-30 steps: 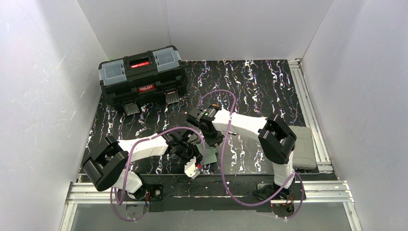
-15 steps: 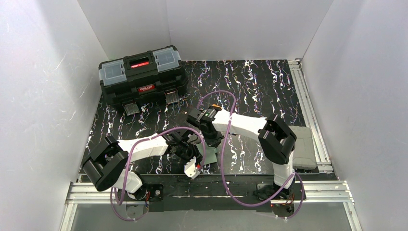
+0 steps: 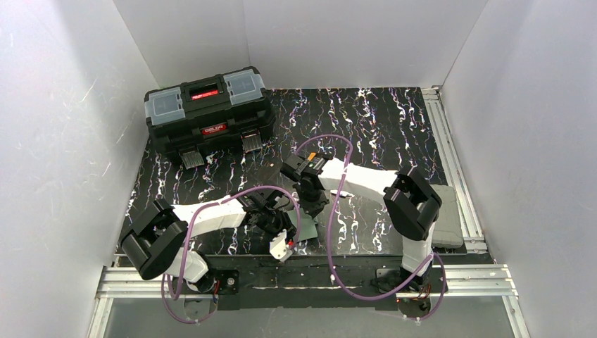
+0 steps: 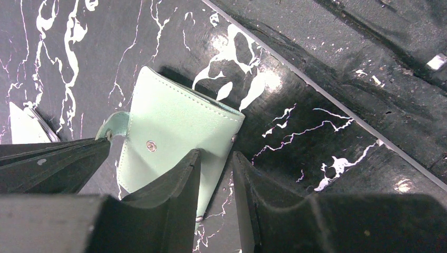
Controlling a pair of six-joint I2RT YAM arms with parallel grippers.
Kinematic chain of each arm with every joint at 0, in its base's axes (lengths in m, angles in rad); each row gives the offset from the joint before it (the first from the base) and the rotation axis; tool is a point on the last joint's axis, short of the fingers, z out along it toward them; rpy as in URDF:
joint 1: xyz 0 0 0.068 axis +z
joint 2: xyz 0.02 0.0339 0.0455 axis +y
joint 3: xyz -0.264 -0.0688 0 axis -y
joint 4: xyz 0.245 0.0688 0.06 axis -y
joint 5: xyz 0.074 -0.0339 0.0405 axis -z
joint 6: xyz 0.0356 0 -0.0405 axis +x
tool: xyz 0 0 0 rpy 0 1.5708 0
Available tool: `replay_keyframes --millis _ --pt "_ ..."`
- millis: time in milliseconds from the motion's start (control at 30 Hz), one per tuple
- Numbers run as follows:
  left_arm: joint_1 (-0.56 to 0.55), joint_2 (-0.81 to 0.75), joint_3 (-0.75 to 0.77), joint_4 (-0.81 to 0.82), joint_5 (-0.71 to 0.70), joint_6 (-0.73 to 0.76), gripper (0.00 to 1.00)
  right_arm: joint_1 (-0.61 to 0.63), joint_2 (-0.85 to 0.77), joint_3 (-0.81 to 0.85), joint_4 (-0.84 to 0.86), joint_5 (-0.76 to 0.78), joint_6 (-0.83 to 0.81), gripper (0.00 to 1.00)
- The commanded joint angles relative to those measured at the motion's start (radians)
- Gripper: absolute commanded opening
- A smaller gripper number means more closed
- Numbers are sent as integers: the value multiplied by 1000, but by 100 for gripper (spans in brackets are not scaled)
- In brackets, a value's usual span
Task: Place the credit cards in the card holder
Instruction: Close the card holder at the center of the board.
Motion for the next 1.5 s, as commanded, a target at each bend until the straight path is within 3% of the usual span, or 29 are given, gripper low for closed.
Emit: replay_keyframes --millis 0,1467 --pt "-7 -20 -7 -61 43 2 28 -6 -15 -23 42 -74 -9 1" --pt "-6 -22 -9 -61 36 6 27 -22 19 -43 116 -198 -35 1"
